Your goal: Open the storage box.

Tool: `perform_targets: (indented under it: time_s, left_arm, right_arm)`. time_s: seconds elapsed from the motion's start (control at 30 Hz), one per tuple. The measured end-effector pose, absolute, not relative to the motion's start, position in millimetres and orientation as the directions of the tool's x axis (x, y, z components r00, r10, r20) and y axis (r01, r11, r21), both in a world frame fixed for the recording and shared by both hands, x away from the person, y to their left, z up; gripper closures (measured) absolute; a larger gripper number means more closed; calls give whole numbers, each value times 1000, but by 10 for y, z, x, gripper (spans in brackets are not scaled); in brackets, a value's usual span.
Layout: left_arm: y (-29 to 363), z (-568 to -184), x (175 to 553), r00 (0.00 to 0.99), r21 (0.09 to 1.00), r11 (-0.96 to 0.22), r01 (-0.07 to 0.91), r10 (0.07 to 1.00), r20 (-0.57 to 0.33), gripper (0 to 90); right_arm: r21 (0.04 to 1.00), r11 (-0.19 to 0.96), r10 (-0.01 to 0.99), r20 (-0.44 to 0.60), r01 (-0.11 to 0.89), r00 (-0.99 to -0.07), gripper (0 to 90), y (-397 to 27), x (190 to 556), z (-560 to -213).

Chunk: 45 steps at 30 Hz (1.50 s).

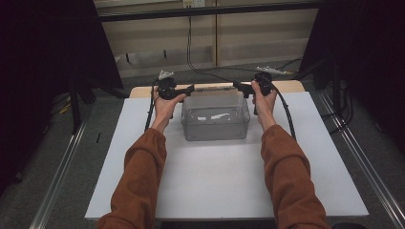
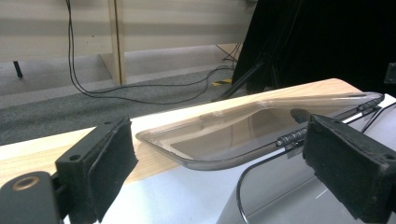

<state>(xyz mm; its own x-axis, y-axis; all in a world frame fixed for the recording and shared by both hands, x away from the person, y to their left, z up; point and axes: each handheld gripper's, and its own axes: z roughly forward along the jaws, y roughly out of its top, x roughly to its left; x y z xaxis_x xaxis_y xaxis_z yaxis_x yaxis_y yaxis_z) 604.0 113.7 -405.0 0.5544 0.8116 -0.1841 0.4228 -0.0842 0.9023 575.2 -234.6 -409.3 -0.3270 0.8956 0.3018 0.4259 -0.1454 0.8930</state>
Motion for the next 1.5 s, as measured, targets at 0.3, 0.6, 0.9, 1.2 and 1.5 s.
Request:
perform_targets:
  time_s: [0.3,0.6,0.9,1.2,1.5]
  left_arm:
    - [1207,-4046,5914,566,926,-63,372,806,-173,25]
    - [1237,-4072,5752,586,946,-71,315,799,-135,25]
    - [1232,-4090,5566,597,958,-88,273,797,-97,33]
    - [1288,-4075,5372,601,964,-83,252,794,-89,33]
    - [1319,-4022,5146,618,972,-59,228,780,-97,24]
  right_arm:
    - [936,-50,911,186,350,-369,26,-2293,5585,-4105]
    - [949,-17,916,141,313,-377,23,-2304,5445,-4065]
    - [957,-13,926,121,289,-357,9,-2302,5308,-4111]
    - [965,66,935,28,253,-352,12,-2283,5113,-4040]
    - [968,99,932,-8,232,-363,15,-2259,4878,-4013]
